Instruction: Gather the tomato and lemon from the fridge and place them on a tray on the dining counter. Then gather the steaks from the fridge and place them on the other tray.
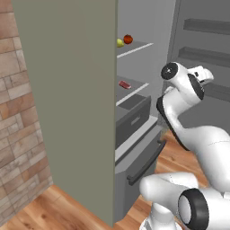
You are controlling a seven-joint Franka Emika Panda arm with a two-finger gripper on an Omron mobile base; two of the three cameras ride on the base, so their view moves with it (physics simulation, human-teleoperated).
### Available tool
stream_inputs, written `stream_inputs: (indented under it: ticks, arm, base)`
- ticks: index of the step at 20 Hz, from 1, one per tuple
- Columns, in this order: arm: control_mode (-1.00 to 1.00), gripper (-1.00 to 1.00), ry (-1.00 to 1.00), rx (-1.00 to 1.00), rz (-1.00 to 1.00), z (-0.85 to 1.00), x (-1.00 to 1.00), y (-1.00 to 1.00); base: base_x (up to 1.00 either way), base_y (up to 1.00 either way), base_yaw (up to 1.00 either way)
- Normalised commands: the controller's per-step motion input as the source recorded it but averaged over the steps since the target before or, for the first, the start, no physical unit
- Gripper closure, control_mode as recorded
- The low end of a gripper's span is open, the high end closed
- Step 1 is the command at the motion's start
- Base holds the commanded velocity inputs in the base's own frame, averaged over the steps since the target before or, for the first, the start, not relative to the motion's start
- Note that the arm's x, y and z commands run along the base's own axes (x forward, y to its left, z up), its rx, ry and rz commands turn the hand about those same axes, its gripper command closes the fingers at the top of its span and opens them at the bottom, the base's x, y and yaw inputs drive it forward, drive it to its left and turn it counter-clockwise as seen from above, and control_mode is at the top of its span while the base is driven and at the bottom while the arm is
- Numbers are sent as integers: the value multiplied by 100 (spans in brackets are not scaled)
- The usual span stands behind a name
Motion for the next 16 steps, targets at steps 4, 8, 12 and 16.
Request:
stream_inputs:
  ticks: [4,8,12,16]
  arm:
    - [-100,-100,0,33,6,-18,-34,50]
    - [-100,-100,0,26,11,-51,-56,61]
    - [-100,-100,0,26,17,-46,-64,56]
    - [-100,-100,0,26,23,-33,-58,50]
  base:
    - [0,0,0]
    - [0,0,0]
    - [0,0,0]
    - [0,0,0]
